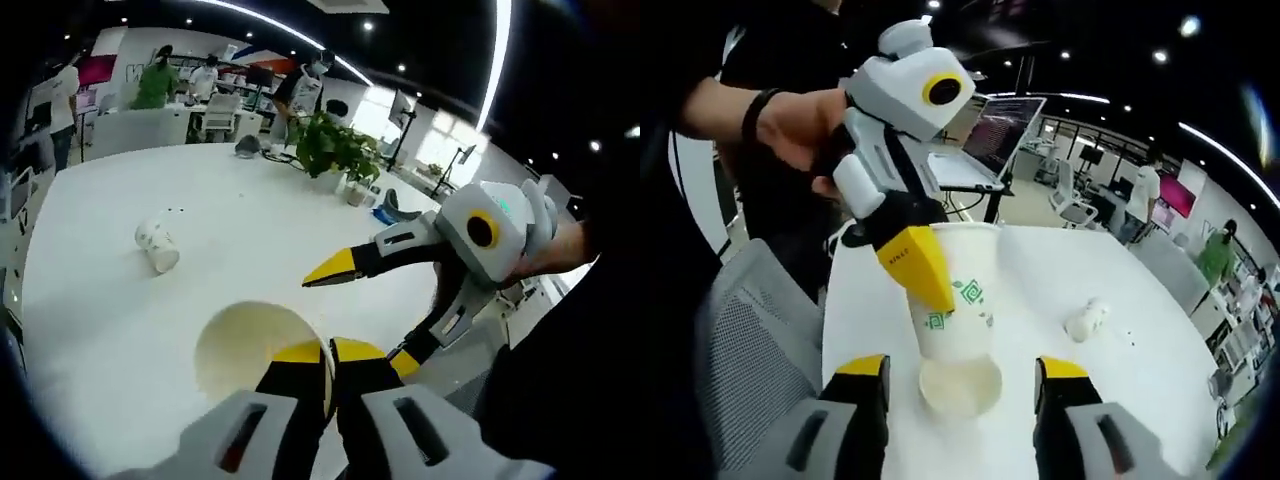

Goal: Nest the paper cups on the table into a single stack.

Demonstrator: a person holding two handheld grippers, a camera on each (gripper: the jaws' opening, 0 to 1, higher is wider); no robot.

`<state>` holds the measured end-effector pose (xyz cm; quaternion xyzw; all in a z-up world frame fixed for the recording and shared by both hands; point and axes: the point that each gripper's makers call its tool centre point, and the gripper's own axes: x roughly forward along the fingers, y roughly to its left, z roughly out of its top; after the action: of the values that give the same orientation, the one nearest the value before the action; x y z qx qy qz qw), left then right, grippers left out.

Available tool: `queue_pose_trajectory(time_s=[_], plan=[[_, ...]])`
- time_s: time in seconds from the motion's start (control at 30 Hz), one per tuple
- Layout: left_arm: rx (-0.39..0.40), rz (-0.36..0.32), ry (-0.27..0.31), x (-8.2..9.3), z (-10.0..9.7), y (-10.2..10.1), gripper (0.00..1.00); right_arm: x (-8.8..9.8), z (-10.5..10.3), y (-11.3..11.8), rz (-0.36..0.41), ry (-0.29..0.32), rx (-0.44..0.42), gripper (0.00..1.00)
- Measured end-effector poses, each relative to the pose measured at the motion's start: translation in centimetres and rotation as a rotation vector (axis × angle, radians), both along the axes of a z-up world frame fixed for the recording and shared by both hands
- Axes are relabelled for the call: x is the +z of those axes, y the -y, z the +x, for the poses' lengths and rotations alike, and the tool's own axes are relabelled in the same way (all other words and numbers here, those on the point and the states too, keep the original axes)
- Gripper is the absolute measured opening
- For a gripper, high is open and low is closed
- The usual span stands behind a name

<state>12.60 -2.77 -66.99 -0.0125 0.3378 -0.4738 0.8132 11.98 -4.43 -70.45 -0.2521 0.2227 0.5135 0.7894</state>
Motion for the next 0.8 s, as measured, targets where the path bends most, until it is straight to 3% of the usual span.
queue_pose_trajectory(time_s=[0.8], plan=[[-0.179, 0.246, 0.098, -2.8, 0.3, 1.7, 0.00, -1.5, -1.5, 5.6, 0.004, -0.086, -0.146, 0.69]])
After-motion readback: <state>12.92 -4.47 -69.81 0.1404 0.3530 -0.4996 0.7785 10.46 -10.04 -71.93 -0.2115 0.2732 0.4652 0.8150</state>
